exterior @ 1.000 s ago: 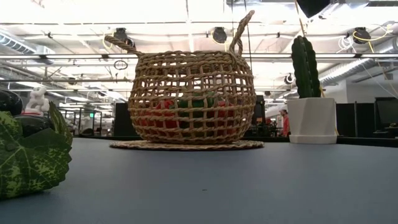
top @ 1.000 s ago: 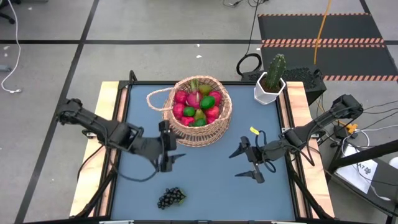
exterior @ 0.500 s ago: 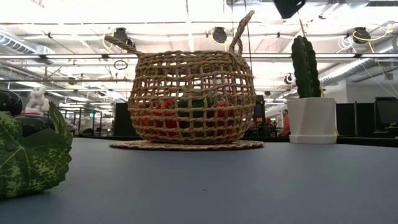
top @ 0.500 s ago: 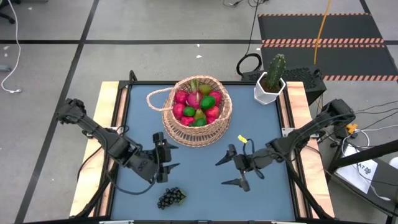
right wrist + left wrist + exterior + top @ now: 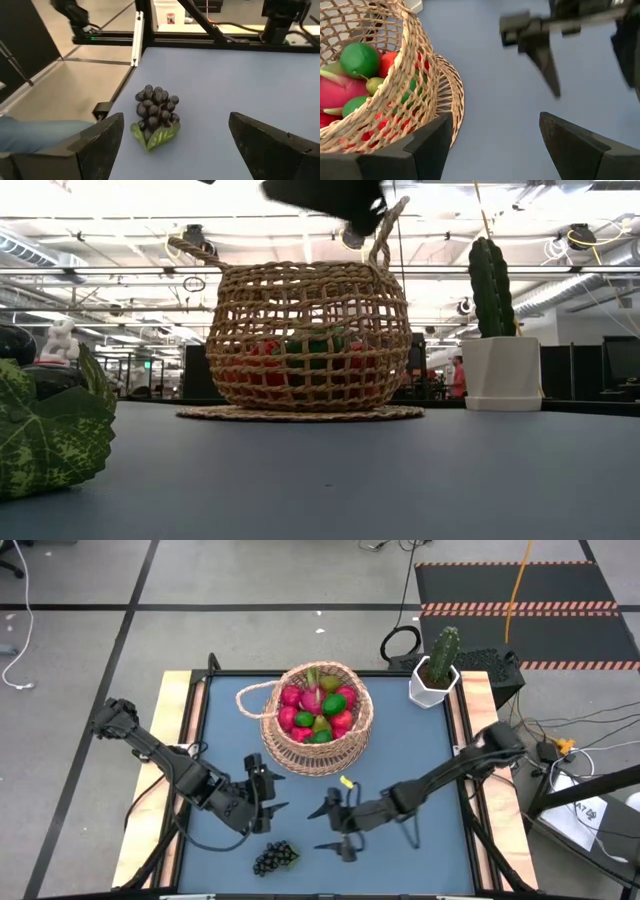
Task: Build produce basket
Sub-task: Put the grapes into the basket
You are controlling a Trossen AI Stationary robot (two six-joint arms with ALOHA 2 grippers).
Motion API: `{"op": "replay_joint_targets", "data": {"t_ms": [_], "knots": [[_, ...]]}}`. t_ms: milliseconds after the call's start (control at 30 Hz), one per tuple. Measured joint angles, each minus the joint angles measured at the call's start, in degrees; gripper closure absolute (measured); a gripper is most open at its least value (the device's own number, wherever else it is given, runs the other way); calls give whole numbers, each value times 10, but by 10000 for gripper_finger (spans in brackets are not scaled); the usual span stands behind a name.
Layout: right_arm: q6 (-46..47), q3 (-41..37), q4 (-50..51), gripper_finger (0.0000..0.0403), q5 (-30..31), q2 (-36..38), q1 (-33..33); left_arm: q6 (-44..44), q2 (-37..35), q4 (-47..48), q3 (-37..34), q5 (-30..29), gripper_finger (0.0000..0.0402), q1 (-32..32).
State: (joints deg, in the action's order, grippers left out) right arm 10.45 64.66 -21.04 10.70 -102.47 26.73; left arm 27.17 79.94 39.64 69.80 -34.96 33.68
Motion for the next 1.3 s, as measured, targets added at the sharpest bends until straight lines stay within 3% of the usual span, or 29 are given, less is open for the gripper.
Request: {"op": "replay_joint_targets", "data": {"t_ms": [167,267,567,867,1067,1300], "knots": [[17,69,-1,46,-4,-80,-12,-1,0,0,0,1,108,11],[19,96,-3,46,-36,-113,-22,-2,0,0,0,1,108,14],[77,103,-108,46,-121,-177,-50,-9,0,36,-2,-3,108,37],[103,103,-195,46,-217,-234,-66,21,-1,36,-58,-15,108,44],[110,106,-221,50,-229,-263,-75,32,-1,33,-68,-15,108,35],[98,106,-223,95,-229,-292,-83,18,-1,20,-68,-15,108,35]]}}
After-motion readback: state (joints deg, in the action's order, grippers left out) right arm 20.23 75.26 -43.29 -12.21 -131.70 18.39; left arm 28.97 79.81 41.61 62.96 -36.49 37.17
